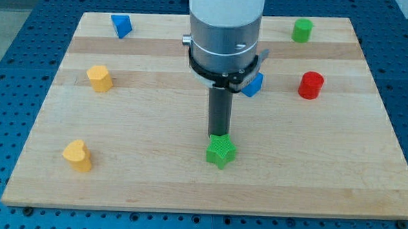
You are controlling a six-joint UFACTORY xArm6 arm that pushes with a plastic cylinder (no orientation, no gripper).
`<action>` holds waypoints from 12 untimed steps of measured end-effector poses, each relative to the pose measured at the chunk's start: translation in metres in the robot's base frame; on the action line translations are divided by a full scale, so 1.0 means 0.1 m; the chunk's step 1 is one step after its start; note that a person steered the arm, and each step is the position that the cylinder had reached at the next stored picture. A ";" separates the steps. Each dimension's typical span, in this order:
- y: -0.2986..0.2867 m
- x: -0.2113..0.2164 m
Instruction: Move the blue cube towards the bottom right
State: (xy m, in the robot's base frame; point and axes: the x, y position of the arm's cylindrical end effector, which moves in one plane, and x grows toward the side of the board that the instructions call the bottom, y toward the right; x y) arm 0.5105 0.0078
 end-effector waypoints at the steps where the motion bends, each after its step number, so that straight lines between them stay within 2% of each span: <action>1: 0.00 0.05; 2: -0.01 -0.14; 4: -0.27 -0.86; 6: -0.28 -1.54; 9: 0.22 -1.56; 12: 0.45 -1.48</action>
State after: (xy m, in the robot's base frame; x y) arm 0.3629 0.0532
